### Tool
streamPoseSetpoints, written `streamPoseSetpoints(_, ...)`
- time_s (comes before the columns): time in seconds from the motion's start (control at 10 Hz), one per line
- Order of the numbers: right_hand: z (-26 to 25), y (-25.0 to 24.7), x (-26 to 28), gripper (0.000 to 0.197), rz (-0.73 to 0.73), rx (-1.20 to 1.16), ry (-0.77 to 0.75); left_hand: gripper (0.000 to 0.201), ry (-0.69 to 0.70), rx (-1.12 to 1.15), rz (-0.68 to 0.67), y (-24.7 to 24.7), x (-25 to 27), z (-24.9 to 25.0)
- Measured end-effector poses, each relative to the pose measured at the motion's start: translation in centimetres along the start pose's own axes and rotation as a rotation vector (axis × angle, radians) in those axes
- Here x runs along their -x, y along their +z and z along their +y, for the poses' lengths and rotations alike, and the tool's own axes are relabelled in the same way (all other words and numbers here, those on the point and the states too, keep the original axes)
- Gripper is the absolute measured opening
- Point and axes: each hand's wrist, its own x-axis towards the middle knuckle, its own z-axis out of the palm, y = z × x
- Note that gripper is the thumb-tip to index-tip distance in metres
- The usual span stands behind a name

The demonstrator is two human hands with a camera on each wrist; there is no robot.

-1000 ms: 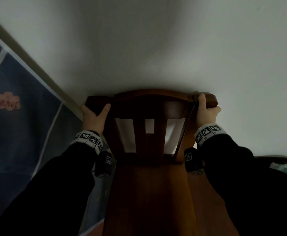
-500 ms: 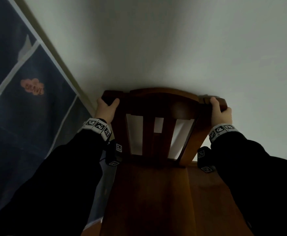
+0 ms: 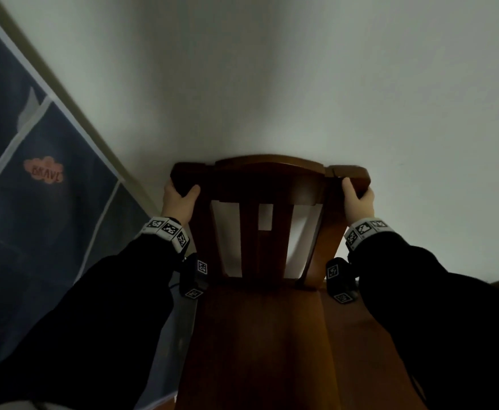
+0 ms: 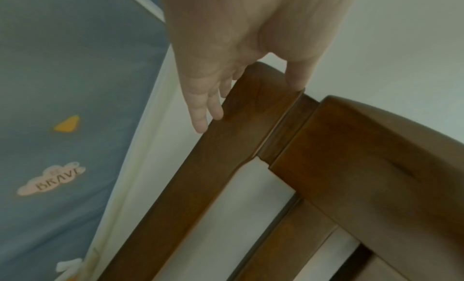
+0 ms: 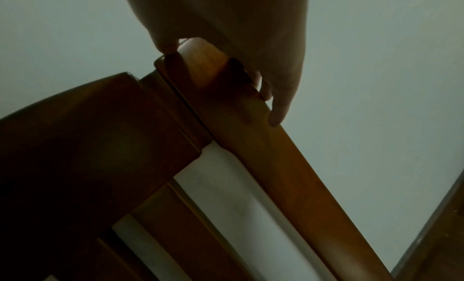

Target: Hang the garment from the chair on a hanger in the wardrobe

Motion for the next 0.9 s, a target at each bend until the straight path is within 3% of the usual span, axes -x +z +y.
streamPoseSetpoints(0.2, -0.1, -1.0, 1.0, 0.057, -0.105, 0.047, 0.020, 0.081, 0.018, -0.041, -0.039, -0.1, 0.0, 0.3)
streamPoseSetpoints(0.3, 0.6, -1.9, 2.0, 0.058, -0.163, 0.142, 0.026, 0.076, 0.040, -0.092, -0.022, 0.0, 0.7, -0.2)
streamPoseSetpoints(0.4, 1.5, -2.5, 2.7, 0.070, -0.116, 0.201, 0.062, 0.078, 0.055, -0.086, -0.053, 0.2, 1.5, -0.5)
streamPoseSetpoints(0.6, 2.6, -3.0, 3.4, 0.059, -0.136, 0.303, 0.089, 0.080, 0.041, -0.128, -0.105, -0.8, 2.8, -1.2)
streamPoseSetpoints(0.7, 1.8, -2.9, 4.9, 0.051, -0.142, 0.274, 0.075, 0.076, 0.015, -0.119, -0.117, -1.6, 4.6, -0.5)
streamPoseSetpoints(0.8, 1.2, -3.3, 6.0, 0.045, -0.156, 0.218, 0.039, 0.054, 0.037, -0.135, -0.087, -1.7, 5.9, -0.2)
streamPoseSetpoints(0.9, 1.8, -5.3, 7.4, 0.042, -0.153, 0.081, 0.051, 0.044, 0.063, -0.180, -0.134, -1.9, 7.6, -0.1)
